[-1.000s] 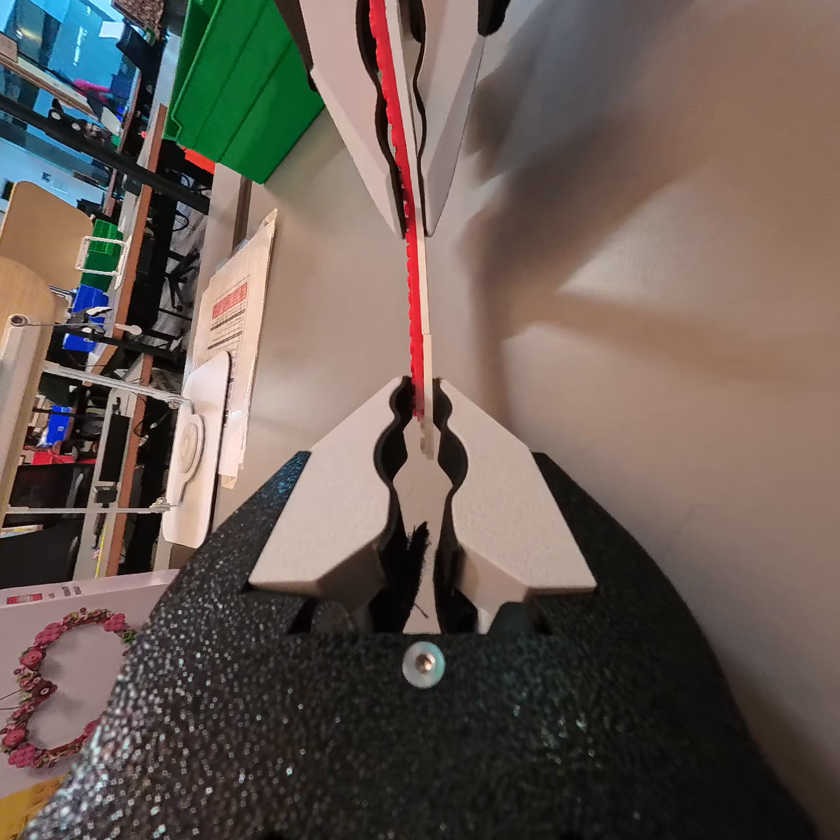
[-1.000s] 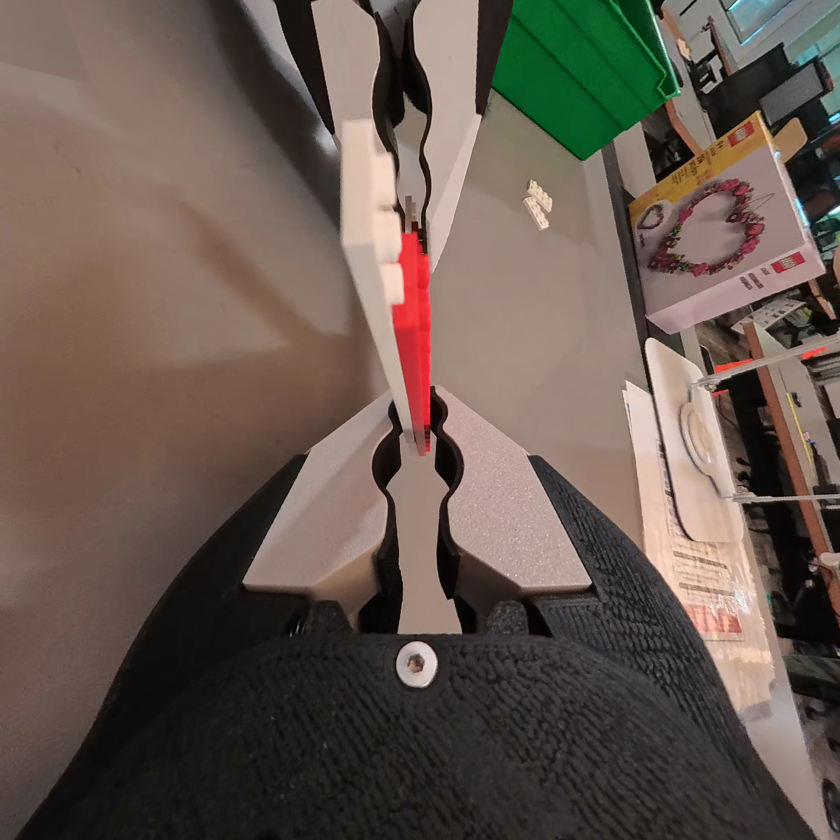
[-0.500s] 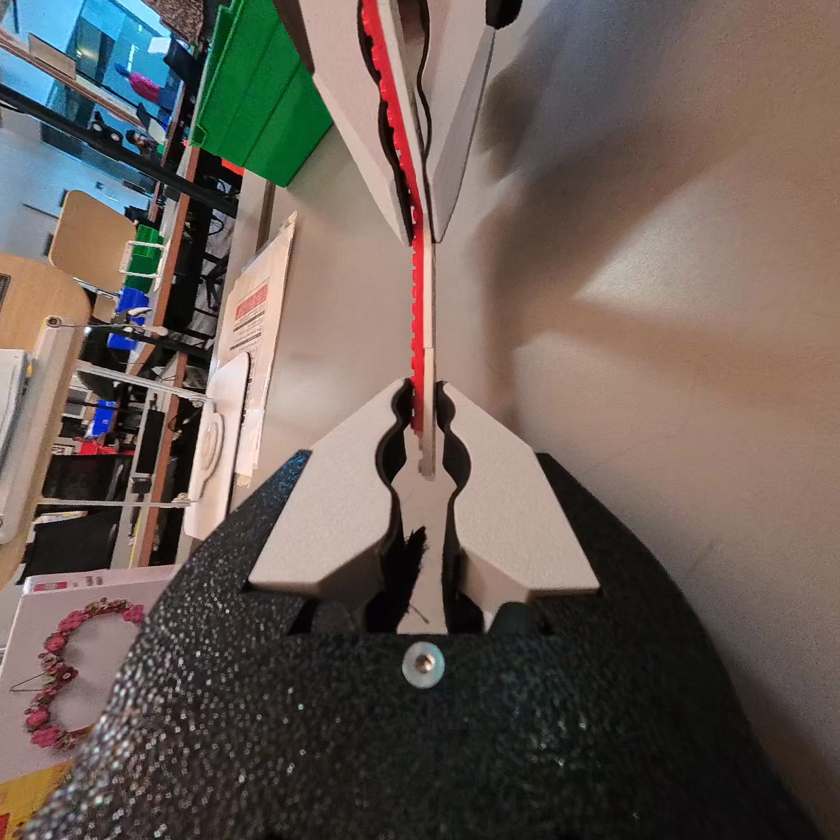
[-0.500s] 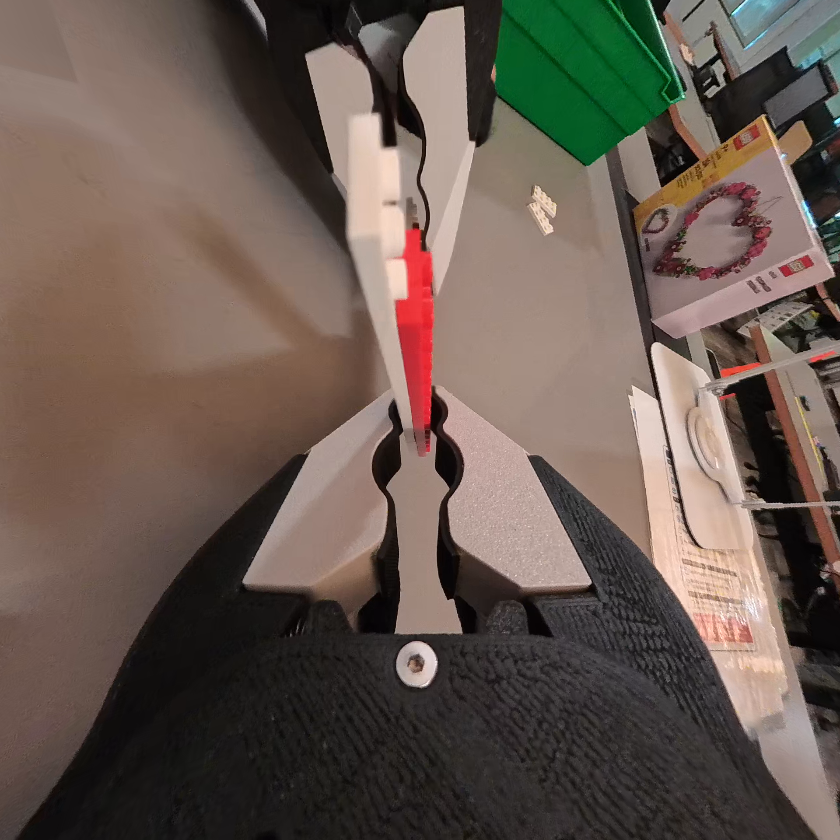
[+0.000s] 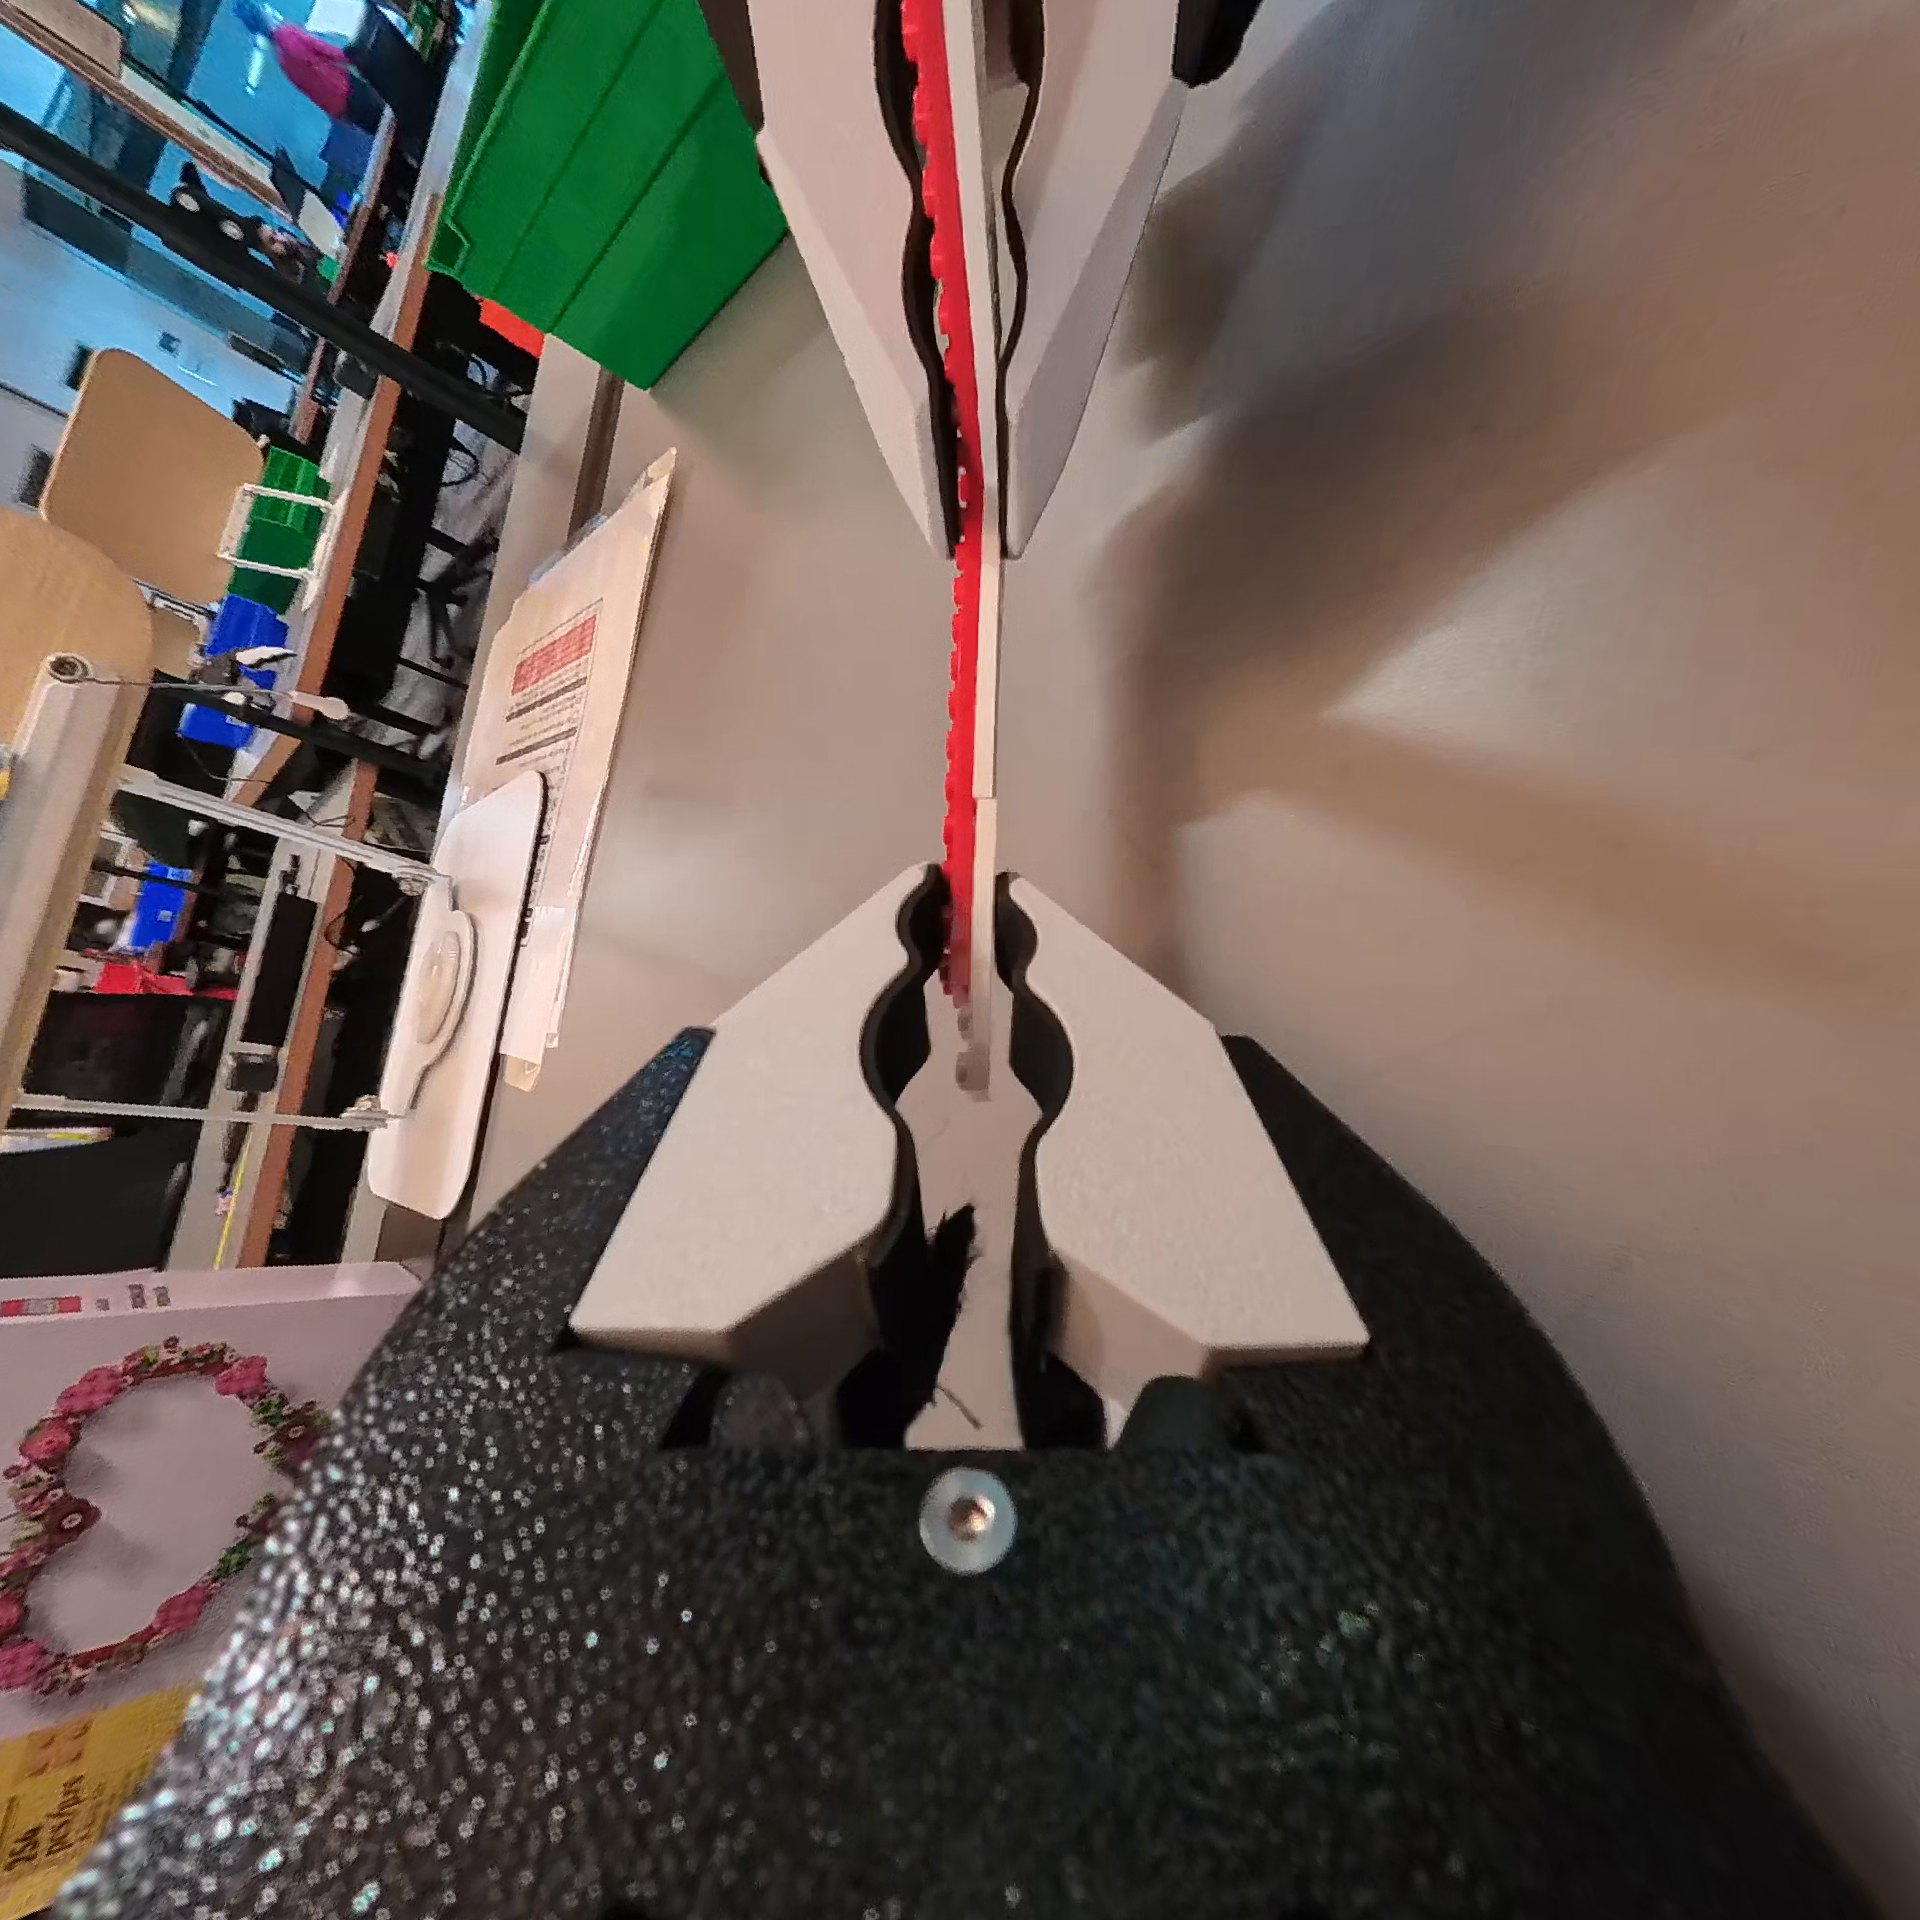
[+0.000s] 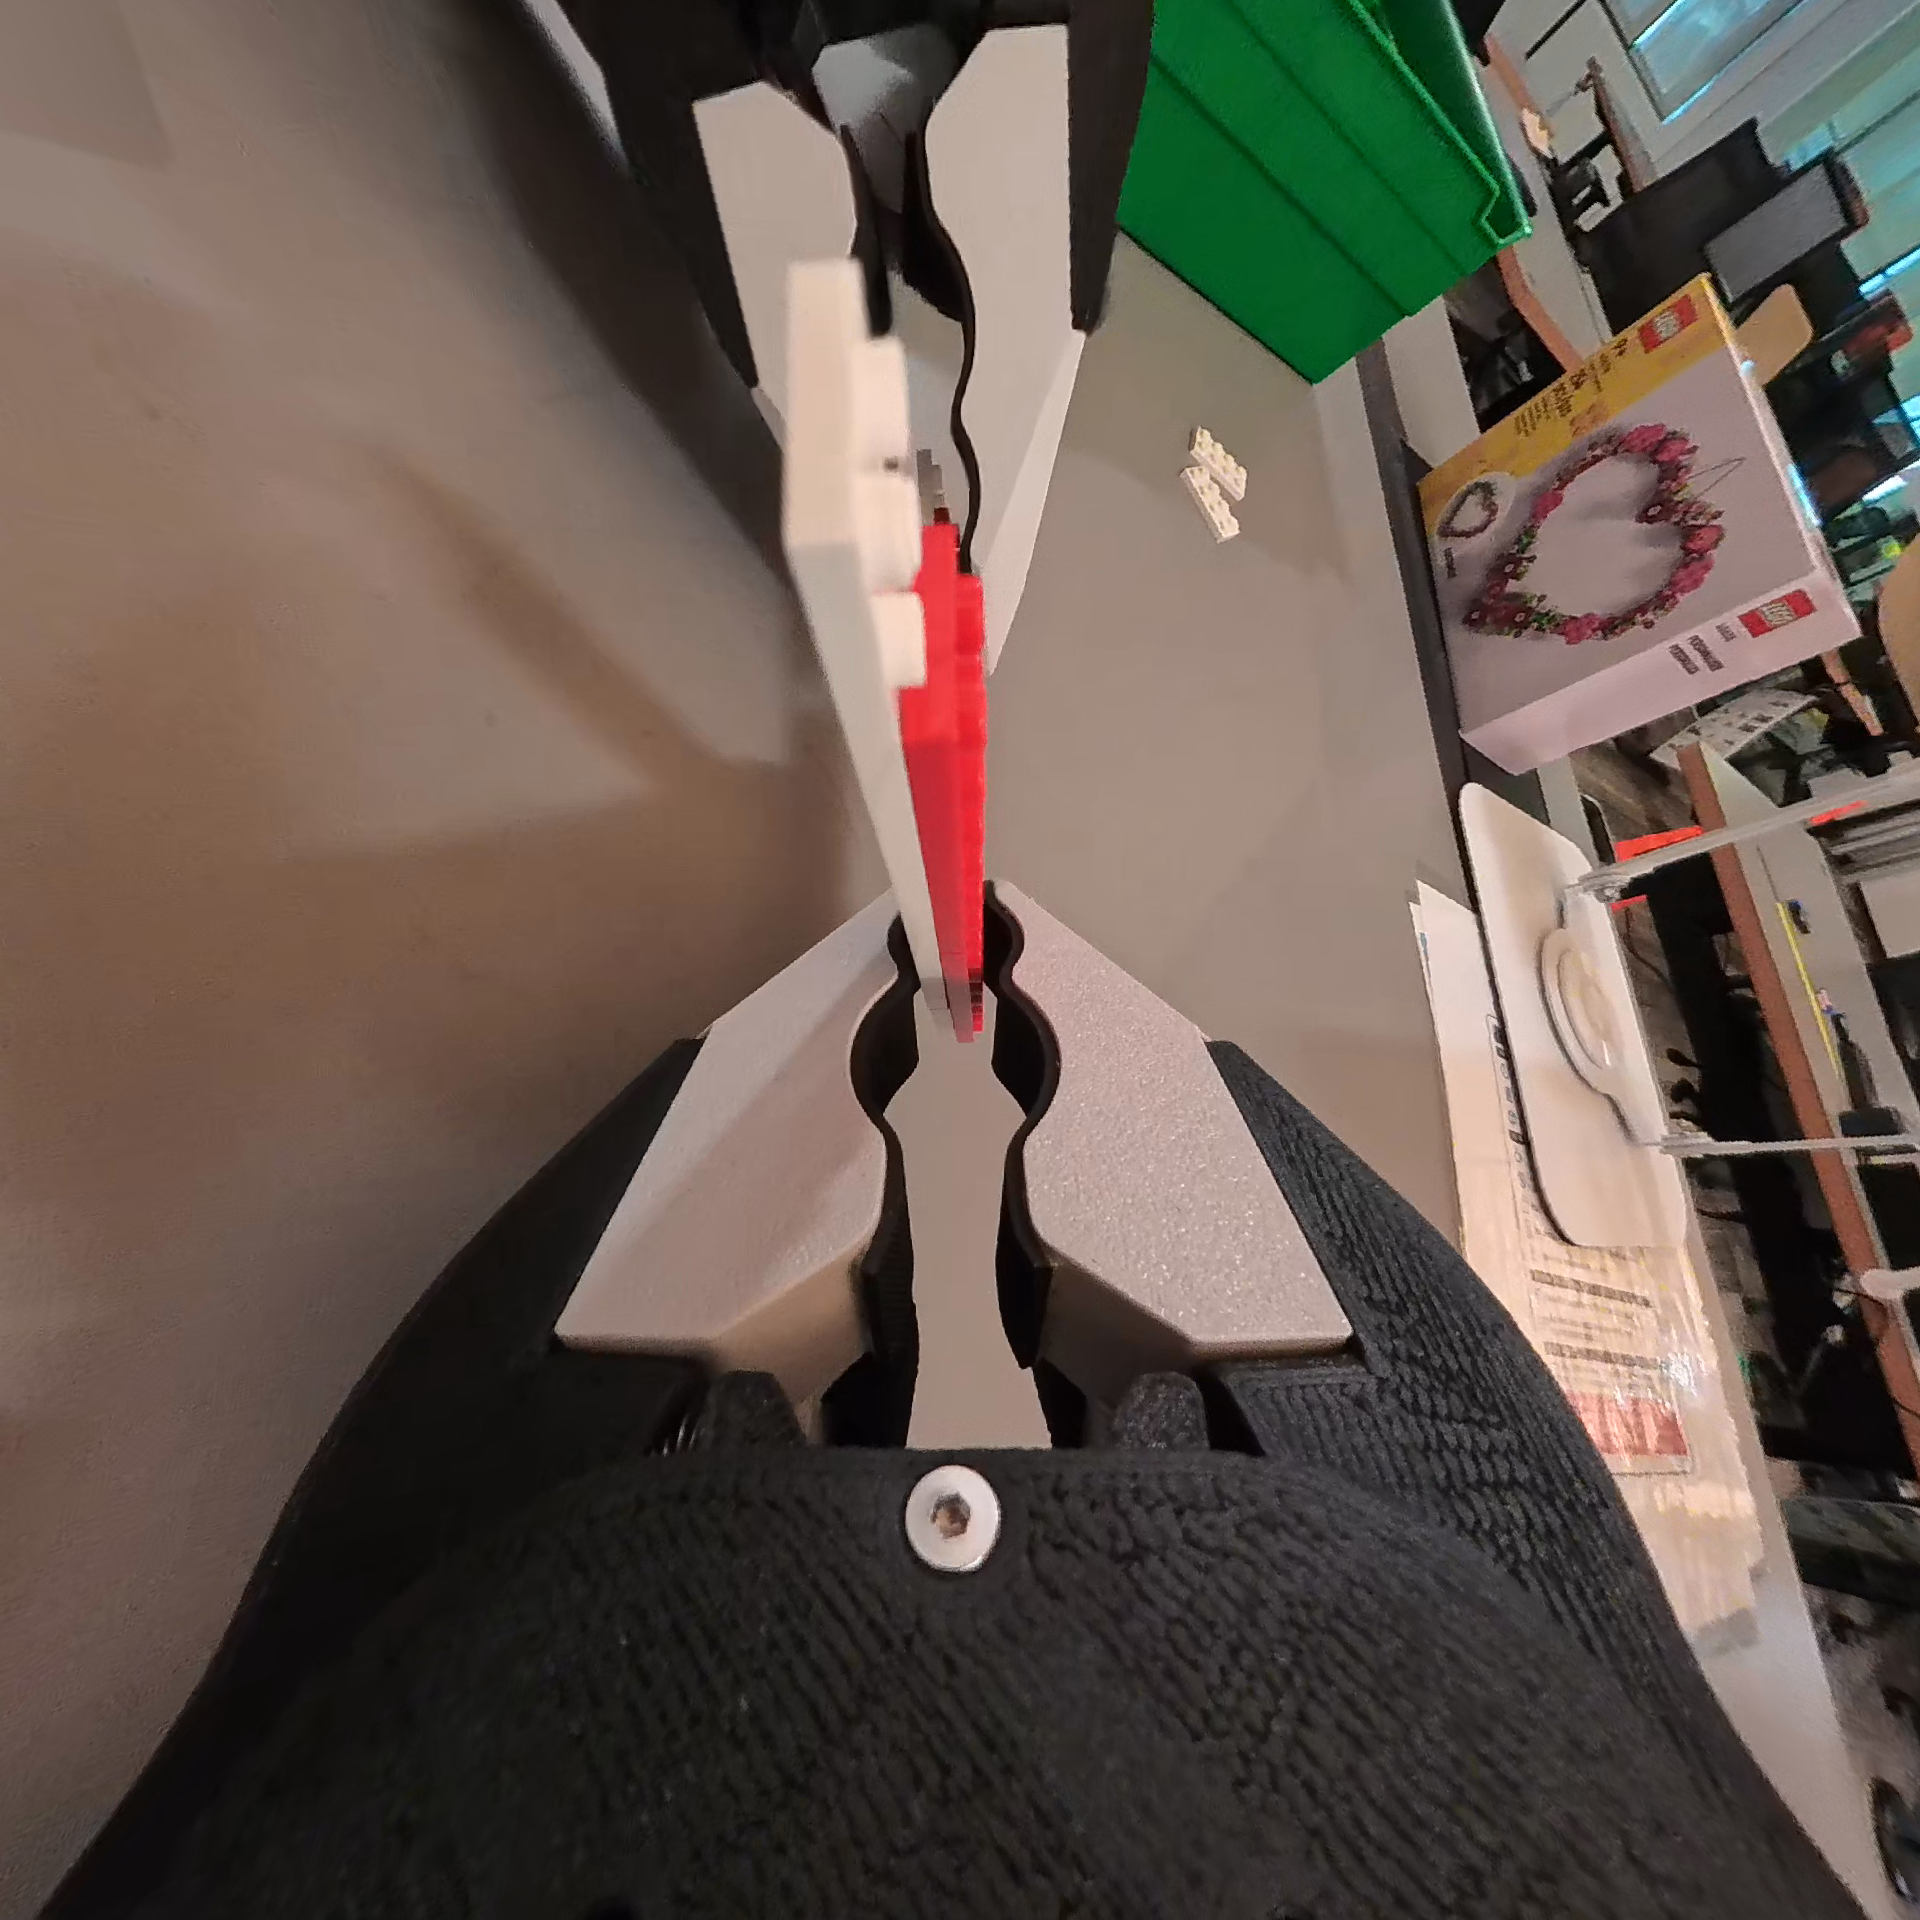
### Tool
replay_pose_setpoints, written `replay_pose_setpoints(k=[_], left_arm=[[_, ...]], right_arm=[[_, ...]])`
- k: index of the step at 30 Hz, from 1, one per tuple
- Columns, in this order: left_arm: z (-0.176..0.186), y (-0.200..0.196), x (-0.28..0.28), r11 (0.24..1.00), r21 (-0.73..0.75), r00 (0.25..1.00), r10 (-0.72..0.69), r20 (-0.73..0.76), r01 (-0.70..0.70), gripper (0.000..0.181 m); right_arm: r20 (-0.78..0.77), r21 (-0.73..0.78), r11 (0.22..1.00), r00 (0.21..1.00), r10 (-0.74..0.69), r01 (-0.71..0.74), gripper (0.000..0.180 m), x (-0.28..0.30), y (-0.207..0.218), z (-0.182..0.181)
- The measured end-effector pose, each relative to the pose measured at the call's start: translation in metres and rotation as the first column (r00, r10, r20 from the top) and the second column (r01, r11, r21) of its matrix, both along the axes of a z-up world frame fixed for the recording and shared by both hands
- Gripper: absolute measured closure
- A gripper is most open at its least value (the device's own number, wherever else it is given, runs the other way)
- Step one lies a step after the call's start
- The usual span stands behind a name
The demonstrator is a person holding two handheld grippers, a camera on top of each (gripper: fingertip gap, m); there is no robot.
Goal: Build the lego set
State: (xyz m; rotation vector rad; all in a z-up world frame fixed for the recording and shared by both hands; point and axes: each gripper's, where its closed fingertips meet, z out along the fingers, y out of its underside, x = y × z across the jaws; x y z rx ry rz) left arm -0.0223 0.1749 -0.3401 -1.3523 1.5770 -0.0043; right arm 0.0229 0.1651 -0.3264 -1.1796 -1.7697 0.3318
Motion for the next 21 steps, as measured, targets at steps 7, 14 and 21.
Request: replay_pose_setpoints(k=[7, 14, 21], left_arm=[[0.0097, -0.0032, 0.0052, 0.999, 0.031, 0.997, -0.023, 0.067, 0.021, 0.171], [0.0074, -0.0051, 0.0051, 1.000, -0.001, 0.999, -0.031, 0.028, 0.031, 0.175], [0.0049, -0.0047, 0.0056, 0.999, -0.040, 0.999, -0.024, 0.048, 0.026, 0.175]], right_arm=[[-0.015, -0.012, 1.000, 1.000, 0.000, 0.000, 0.174, -0.0027, -0.0021, 0.0017], [-0.009, -0.012, 1.000, 1.000, 0.001, -0.001, 0.173, -0.0027, -0.0040, 0.0010], [-0.003, -0.012, 1.000, 1.000, -0.002, 0.002, 0.173, -0.0028, -0.0036, -0.0009]])
